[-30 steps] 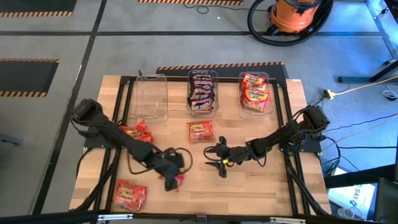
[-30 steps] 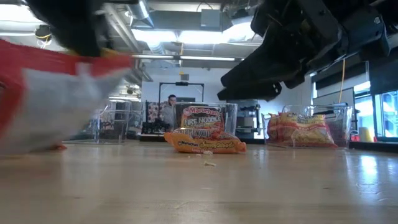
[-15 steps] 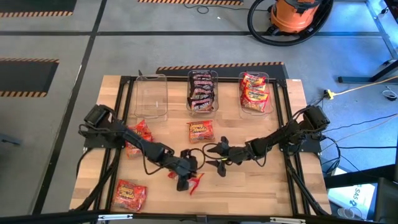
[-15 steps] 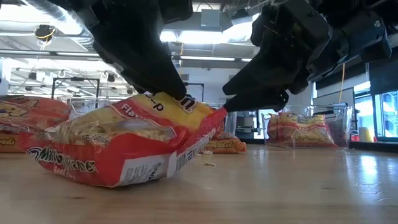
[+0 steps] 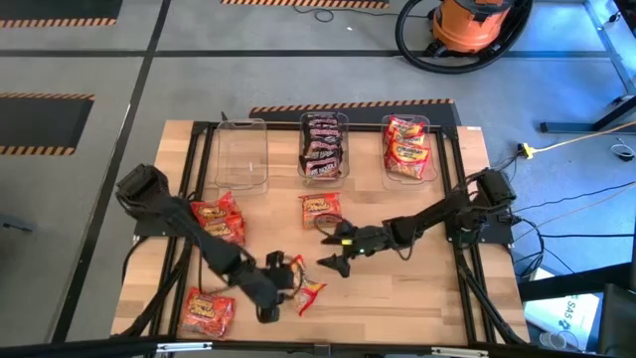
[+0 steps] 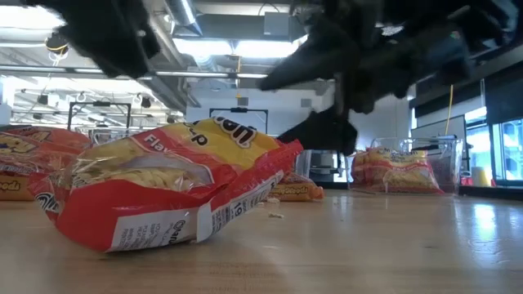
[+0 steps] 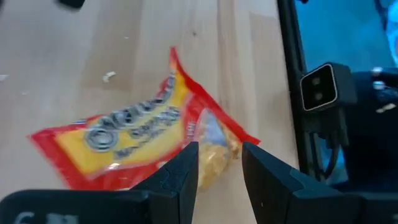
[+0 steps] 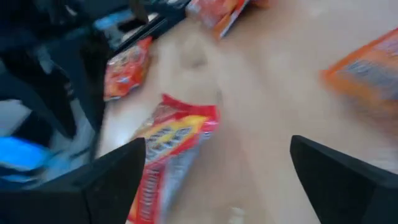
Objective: Sort Maruchan noodles
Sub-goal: Put the red noodle pack into the right transparent bin
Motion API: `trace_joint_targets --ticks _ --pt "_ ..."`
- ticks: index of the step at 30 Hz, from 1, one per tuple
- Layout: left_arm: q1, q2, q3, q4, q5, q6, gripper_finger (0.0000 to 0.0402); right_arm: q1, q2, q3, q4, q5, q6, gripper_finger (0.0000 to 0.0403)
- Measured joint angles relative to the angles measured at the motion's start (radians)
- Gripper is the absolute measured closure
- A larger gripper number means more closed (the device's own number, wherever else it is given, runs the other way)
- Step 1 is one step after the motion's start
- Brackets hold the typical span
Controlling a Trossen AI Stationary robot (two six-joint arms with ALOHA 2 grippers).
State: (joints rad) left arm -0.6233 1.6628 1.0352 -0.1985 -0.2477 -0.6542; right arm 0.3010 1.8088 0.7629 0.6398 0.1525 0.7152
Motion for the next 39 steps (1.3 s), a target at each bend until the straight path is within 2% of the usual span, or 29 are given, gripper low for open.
trace_joint_targets --ticks 5,8,14,18,22,30,36,39 --pt "-0.069 0.088 -0.002 0.020 -0.115 -0.071 0.0286 -0.015 0.114 0.133 -0.086 -0.189 0.072 0.0040" --pt "-0.084 0.148 -0.002 0.035 -0.122 -0.100 0.0287 -0.015 0.157 0.217 -0.166 -0.232 0.076 0.0050" --pt "-0.080 0.210 0.004 0.072 -0.185 -0.123 0.0287 -0.028 0.178 0.326 -0.377 -0.267 0.093 0.0058" --pt "-0.080 0.213 0.001 0.068 -0.235 -0.115 0.0287 -0.027 0.178 0.331 -0.364 -0.286 0.095 0.0058" --pt "-0.079 0.220 -0.004 0.068 -0.222 -0.107 0.0287 -0.027 0.178 0.331 -0.354 -0.337 0.120 0.0058" --pt "-0.072 0.220 -0.004 0.080 -0.242 -0.103 0.0287 -0.027 0.178 0.330 -0.342 -0.293 0.143 0.0059" --pt "-0.044 0.220 -0.004 0.082 -0.244 -0.096 0.0287 -0.030 0.177 0.330 -0.281 -0.316 0.146 0.0059" --pt "-0.026 0.219 -0.004 0.088 -0.246 -0.096 0.0287 -0.029 0.176 0.330 -0.340 -0.312 0.163 0.0059"
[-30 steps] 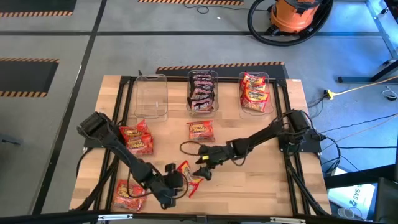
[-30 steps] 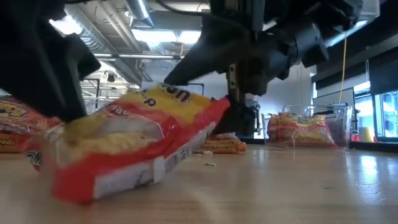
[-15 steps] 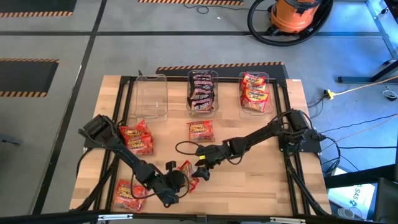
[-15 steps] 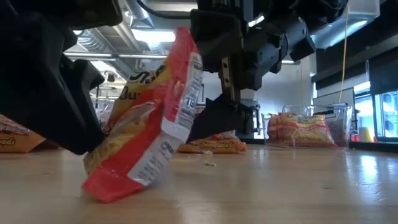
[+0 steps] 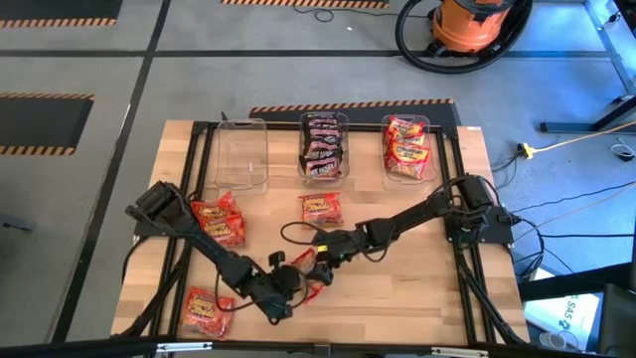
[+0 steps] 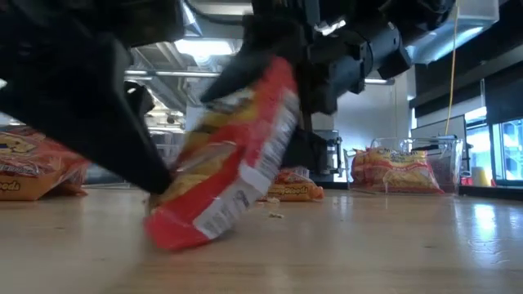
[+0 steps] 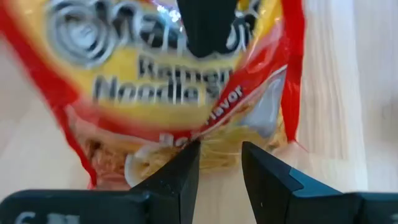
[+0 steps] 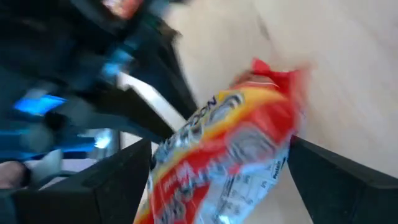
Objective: Sort Maruchan noodles
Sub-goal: Put the red noodle pack into the right transparent bin
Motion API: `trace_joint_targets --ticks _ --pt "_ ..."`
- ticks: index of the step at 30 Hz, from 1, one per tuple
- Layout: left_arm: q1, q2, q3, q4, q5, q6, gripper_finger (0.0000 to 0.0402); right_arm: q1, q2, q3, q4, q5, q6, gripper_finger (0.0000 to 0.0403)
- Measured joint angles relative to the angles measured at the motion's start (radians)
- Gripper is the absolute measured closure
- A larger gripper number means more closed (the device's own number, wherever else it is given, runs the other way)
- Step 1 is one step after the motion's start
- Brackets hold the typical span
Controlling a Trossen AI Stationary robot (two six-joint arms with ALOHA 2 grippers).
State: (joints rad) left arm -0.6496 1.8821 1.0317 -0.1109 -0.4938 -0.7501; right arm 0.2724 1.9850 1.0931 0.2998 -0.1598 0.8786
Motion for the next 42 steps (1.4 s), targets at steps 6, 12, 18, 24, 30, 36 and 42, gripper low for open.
trace_joint_targets --ticks 6,12,18,24,30,36,42 --pt "0.035 0.000 0.001 0.036 -0.017 0.000 0.0287 0.002 0.000 0.000 -0.034 0.059 0.007 0.0059" --pt "0.063 -0.001 0.001 0.069 -0.020 0.026 0.0287 0.002 0.000 0.000 -0.068 0.110 -0.016 0.0059" --pt "0.069 -0.001 0.001 0.071 -0.021 0.027 0.0287 0.002 0.000 0.000 -0.066 0.117 -0.079 0.0093" --pt "0.068 -0.002 0.002 0.077 -0.039 0.028 0.0287 0.003 0.000 0.000 -0.063 0.120 -0.179 0.0182" --pt "0.068 -0.002 0.002 0.081 -0.046 0.058 0.0287 0.003 0.000 0.000 -0.066 0.116 -0.227 0.0284" --pt "0.060 -0.031 0.002 0.062 -0.035 0.071 0.0287 0.003 -0.008 0.000 -0.081 0.113 -0.305 0.0366" --pt "0.021 -0.120 0.003 -0.045 -0.043 0.071 0.0287 0.003 -0.072 -0.002 -0.193 0.117 -0.398 0.0383"
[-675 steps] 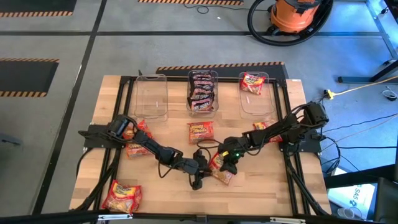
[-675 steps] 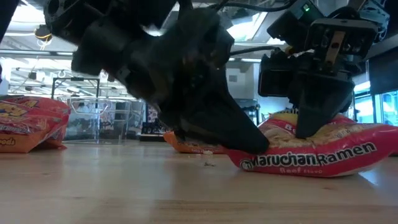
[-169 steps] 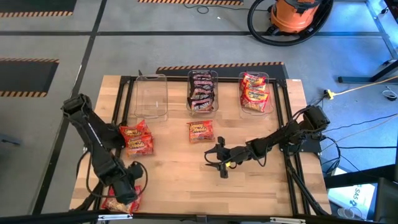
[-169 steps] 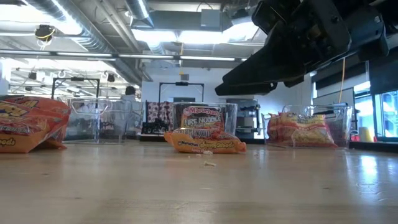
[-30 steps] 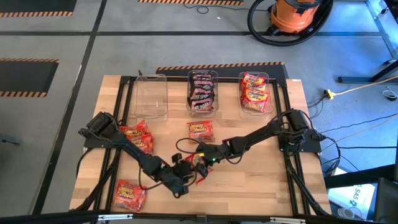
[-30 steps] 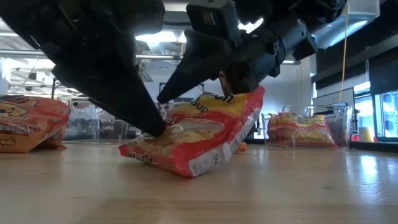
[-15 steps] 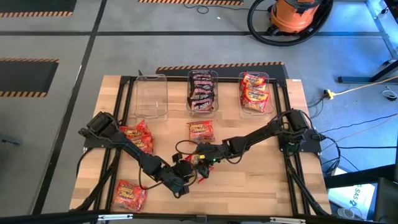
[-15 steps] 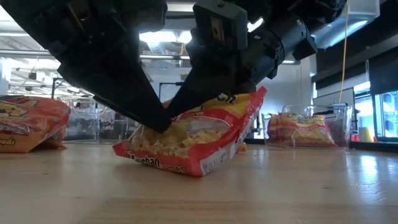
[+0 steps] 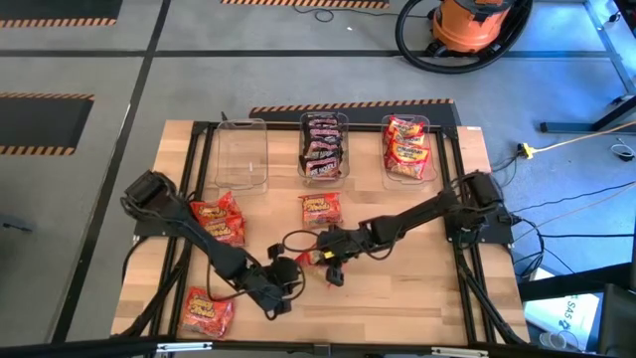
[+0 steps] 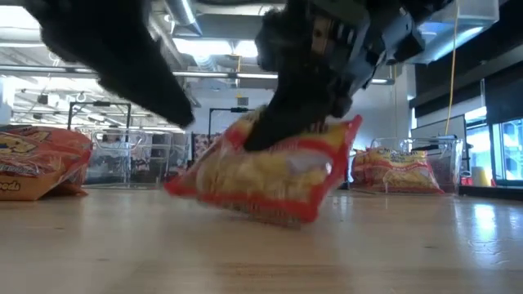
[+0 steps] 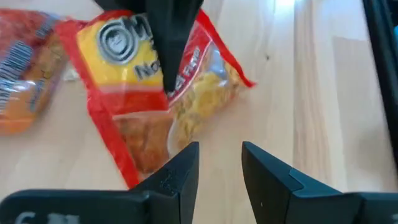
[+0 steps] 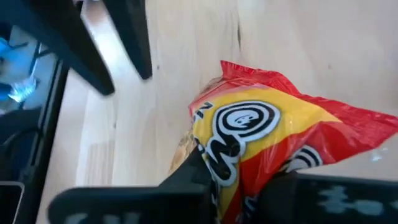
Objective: Sort Maruchan noodles
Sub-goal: Put the red noodle pack into the right transparent bin
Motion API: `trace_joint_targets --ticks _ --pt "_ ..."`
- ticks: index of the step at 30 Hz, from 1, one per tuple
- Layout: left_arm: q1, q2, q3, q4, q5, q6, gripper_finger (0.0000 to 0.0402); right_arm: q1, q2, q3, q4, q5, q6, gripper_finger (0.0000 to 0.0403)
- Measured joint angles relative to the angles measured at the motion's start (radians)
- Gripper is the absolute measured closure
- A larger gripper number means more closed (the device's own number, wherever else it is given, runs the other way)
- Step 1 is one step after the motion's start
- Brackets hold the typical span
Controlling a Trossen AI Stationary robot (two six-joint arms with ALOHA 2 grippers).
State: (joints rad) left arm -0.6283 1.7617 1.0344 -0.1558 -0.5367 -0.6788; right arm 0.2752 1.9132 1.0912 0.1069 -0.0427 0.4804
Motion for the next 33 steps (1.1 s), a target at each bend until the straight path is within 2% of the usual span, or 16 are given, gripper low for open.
trace_joint_targets --ticks 5,10,15,22,27,33 --pt "-0.018 -0.030 0.000 -0.032 -0.013 0.001 0.0287 0.000 -0.090 0.001 -0.128 0.026 -0.085 0.0383" --pt "-0.019 -0.030 0.000 -0.039 -0.024 0.000 0.0287 0.000 -0.205 0.001 -0.312 0.106 -0.149 0.0392" --pt "-0.019 -0.030 0.000 -0.040 -0.029 0.001 0.0287 0.000 -0.360 0.001 -0.551 0.252 -0.213 0.0377" --pt "-0.013 -0.030 0.000 -0.039 -0.029 0.008 0.0287 -0.010 -0.574 0.001 -0.857 0.550 -0.383 0.0378" --pt "-0.013 -0.030 0.000 -0.038 -0.028 0.009 0.0287 -0.106 -0.685 0.002 -1.044 0.605 -0.483 0.0378" --pt "-0.012 -0.030 0.000 -0.034 -0.028 0.009 0.0287 -0.334 -0.758 0.002 -1.165 0.597 -0.623 0.0378"
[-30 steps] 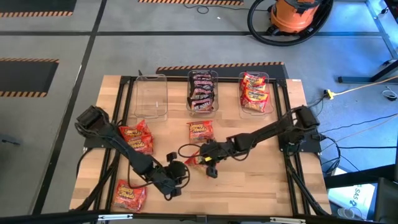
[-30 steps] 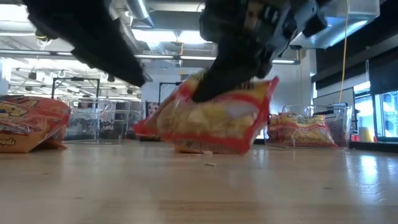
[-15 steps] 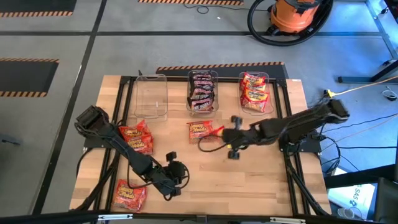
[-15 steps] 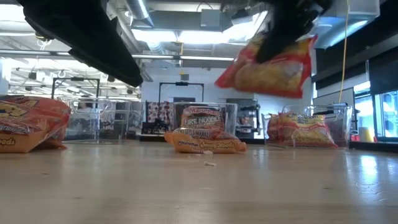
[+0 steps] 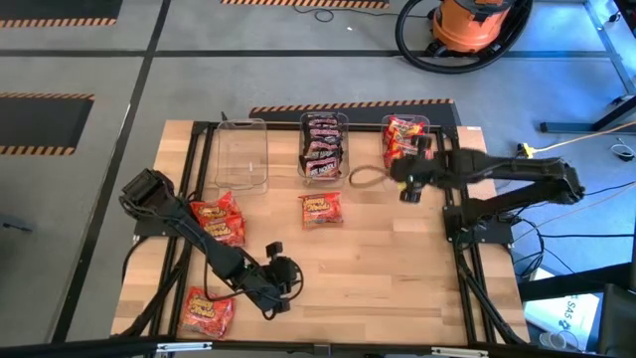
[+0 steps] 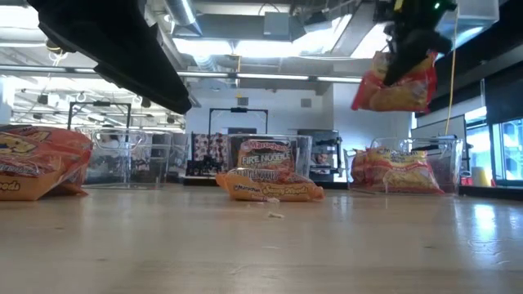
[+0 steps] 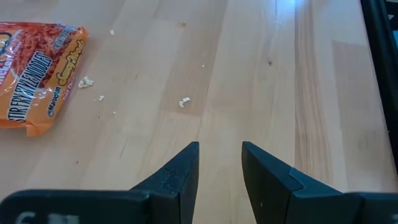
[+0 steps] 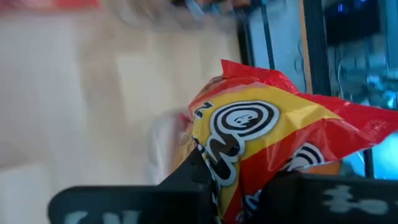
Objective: Sort Maruchan noodles
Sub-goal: Put the red noodle pack into the right transparent bin
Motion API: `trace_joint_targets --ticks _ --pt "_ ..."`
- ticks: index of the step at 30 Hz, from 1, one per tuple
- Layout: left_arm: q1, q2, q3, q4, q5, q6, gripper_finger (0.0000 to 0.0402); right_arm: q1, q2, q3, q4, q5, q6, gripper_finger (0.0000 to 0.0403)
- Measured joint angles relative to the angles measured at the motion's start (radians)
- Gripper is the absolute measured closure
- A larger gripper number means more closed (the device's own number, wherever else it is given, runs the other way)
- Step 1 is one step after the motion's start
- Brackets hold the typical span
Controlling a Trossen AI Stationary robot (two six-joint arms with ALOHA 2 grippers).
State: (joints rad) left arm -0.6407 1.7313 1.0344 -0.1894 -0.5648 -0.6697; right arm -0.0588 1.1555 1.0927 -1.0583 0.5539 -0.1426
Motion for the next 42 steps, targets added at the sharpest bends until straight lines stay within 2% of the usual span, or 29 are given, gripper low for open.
trace_joint_targets --ticks 6,12,20,29,32,36,42 --pt "0.000 0.000 0.000 0.003 0.000 0.002 0.0287 -0.252 0.008 -0.011 0.031 -0.112 -0.168 0.0378" --pt "0.000 0.000 0.000 0.006 0.000 0.009 0.0287 -0.395 0.049 -0.100 0.080 -0.185 -0.337 0.0377" --pt "0.002 0.000 -0.001 0.018 0.000 0.037 0.0287 -0.434 0.125 -0.217 0.206 -0.311 -0.378 0.0377" --pt "0.002 0.000 -0.001 0.019 0.001 0.045 0.0287 -0.433 0.228 -0.272 0.268 -0.338 -0.334 0.0373" --pt "0.002 0.000 -0.001 0.019 0.001 0.045 0.0287 -0.433 0.240 -0.272 0.273 -0.336 -0.329 0.0348" --pt "0.002 0.000 -0.001 0.019 0.001 0.045 0.0287 -0.432 0.234 -0.268 0.268 -0.276 -0.314 0.0285" --pt "0.006 0.000 -0.001 0.019 0.004 0.046 0.0287 -0.432 0.228 -0.156 0.121 -0.234 -0.203 0.0200"
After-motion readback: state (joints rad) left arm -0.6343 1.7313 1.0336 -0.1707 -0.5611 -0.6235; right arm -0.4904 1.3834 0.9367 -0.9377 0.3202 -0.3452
